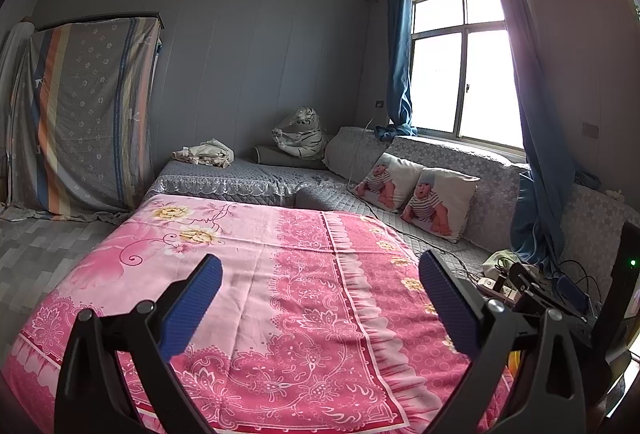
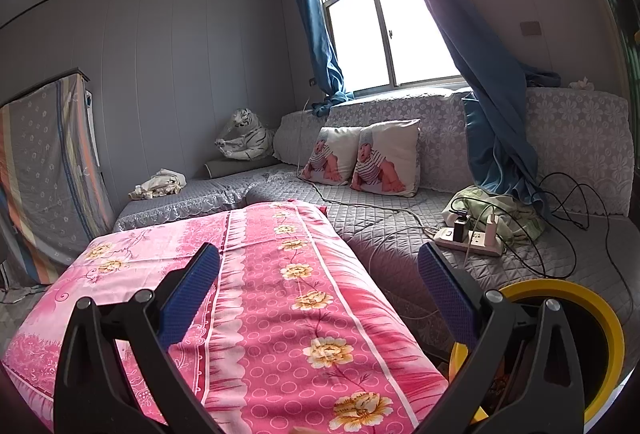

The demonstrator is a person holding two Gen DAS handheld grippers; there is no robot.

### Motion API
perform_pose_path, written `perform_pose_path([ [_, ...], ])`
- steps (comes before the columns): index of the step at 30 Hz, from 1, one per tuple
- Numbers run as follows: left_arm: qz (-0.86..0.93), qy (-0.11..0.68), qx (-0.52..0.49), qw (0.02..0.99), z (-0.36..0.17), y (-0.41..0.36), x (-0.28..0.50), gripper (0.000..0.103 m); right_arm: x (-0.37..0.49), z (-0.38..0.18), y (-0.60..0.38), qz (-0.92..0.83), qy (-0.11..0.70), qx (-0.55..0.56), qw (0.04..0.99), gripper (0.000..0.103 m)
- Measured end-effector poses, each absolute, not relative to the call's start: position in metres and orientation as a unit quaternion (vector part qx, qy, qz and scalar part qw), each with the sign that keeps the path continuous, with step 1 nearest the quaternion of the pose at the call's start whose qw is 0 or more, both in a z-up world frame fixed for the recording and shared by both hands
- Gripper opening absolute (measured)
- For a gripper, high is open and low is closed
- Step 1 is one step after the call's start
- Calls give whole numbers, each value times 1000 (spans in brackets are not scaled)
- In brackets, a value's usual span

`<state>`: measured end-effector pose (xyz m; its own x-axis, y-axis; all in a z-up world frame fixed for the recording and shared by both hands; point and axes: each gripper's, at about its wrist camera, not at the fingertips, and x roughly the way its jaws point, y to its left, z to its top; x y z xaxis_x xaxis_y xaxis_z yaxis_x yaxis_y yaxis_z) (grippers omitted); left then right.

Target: Collect trash

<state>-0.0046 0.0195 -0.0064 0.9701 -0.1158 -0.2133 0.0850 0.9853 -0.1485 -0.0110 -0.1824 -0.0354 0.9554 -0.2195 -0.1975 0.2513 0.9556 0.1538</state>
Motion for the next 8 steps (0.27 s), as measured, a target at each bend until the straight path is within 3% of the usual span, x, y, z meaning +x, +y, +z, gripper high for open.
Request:
perform_pose_path([
  [8, -54, 118, -76, 989, -7, 21, -2, 95, -10, -37, -183, -117, 93, 89, 985, 95],
])
